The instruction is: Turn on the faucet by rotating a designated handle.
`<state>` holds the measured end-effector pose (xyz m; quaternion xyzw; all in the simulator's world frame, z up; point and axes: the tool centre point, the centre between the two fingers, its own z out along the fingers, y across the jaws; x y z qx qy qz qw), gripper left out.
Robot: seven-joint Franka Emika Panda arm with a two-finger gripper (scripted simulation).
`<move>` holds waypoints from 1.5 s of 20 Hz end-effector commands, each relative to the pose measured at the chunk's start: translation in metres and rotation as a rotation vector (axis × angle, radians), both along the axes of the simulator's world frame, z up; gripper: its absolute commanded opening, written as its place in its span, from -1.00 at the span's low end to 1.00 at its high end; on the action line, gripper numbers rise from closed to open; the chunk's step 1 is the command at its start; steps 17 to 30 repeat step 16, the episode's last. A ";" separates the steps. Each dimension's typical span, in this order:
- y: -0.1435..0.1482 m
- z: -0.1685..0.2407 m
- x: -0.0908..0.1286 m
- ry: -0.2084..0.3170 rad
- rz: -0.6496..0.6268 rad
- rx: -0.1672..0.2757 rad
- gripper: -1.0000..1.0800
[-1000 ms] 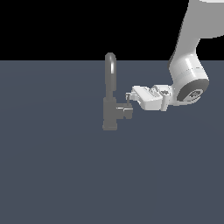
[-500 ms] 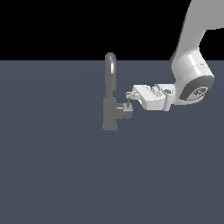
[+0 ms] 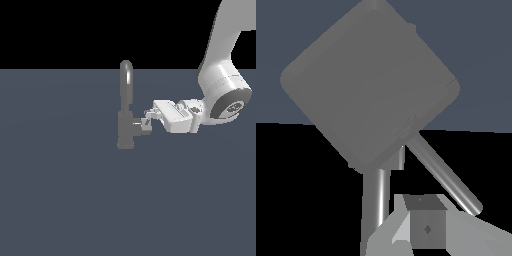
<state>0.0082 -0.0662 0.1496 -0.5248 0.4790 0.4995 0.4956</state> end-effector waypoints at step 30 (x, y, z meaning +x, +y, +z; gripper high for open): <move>-0.003 -0.075 -0.040 0.034 0.005 0.008 -1.00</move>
